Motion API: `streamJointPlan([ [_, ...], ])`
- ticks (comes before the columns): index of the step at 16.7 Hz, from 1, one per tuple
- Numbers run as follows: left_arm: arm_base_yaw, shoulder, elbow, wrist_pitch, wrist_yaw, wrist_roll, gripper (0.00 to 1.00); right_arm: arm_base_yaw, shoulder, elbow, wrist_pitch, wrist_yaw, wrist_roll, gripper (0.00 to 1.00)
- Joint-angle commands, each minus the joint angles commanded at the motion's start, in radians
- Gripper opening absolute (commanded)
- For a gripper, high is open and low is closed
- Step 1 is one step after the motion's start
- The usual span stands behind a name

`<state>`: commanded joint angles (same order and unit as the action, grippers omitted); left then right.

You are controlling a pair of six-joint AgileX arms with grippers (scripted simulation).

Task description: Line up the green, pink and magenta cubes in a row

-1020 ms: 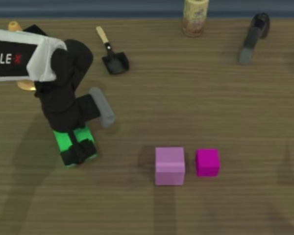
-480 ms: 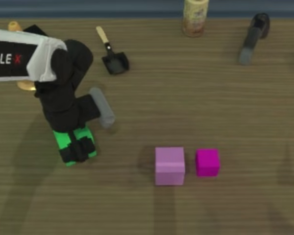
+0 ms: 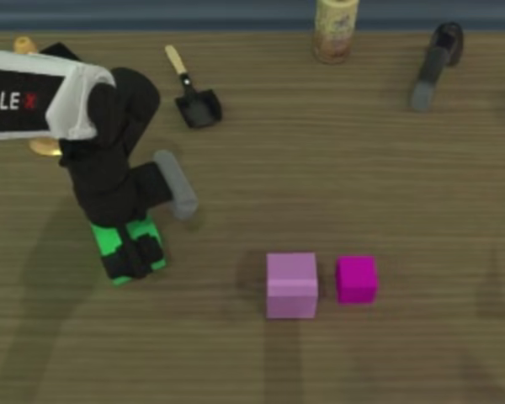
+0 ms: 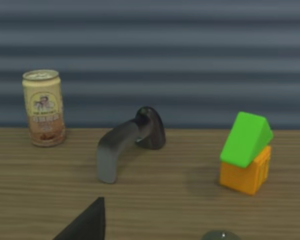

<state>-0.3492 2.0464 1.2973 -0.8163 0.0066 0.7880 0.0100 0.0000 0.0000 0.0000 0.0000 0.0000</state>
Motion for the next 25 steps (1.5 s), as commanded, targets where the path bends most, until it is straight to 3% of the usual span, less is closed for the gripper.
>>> streamJointPlan([
  [7, 0.016, -0.083, 0.132, -0.224, -0.001, -0.002, 0.00, 0.000, 0.000, 0.000, 0.000, 0.000, 0.000, 1.00],
  [13, 0.009, -0.096, 0.148, -0.248, -0.001, 0.002, 0.00, 0.000, 0.000, 0.000, 0.000, 0.000, 0.000, 1.00],
  [21, -0.238, -0.153, 0.149, -0.308, -0.004, 0.168, 0.00, 0.000, 0.000, 0.000, 0.000, 0.000, 0.000, 1.00],
  [25, -0.251, -0.160, 0.148, -0.310, -0.004, 0.179, 0.00, 0.000, 0.000, 0.000, 0.000, 0.000, 0.000, 1.00],
])
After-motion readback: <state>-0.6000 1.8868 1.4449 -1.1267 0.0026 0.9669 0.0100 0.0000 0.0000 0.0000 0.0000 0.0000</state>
